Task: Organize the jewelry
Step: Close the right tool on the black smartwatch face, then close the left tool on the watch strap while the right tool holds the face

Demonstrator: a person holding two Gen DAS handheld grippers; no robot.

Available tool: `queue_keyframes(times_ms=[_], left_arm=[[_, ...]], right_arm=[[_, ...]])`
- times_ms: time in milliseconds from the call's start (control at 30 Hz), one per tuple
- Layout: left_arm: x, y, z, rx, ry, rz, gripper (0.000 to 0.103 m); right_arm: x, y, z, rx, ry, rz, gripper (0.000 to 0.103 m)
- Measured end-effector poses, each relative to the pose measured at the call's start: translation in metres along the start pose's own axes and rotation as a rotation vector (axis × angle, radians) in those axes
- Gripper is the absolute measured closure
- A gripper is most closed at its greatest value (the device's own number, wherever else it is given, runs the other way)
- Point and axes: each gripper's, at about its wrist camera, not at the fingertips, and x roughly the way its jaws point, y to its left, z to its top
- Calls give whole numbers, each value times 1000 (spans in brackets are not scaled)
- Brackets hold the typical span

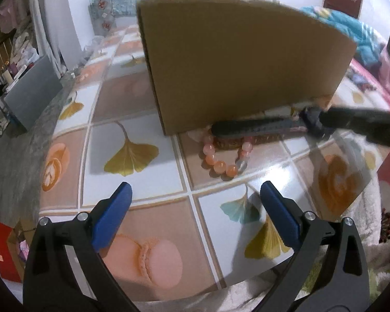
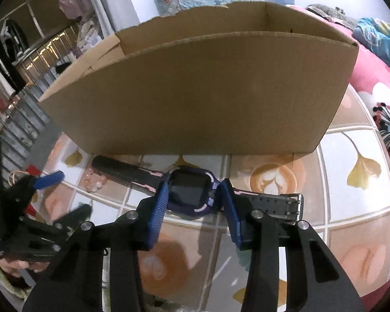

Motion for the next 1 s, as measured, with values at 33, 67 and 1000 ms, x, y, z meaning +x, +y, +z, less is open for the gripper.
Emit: queue_keyframes(times_ms=[33, 67, 1000], left_arm=[[-6, 2, 1, -13, -31, -32, 8], [-13, 5, 4, -35, -70, -86, 8], [27, -7, 43, -176, 44, -297, 35]], right_arm=[[1, 0, -1, -4, -2, 0, 62], [1, 0, -1, -7, -3, 1, 62], [-6, -13, -12, -14, -31, 66, 62]])
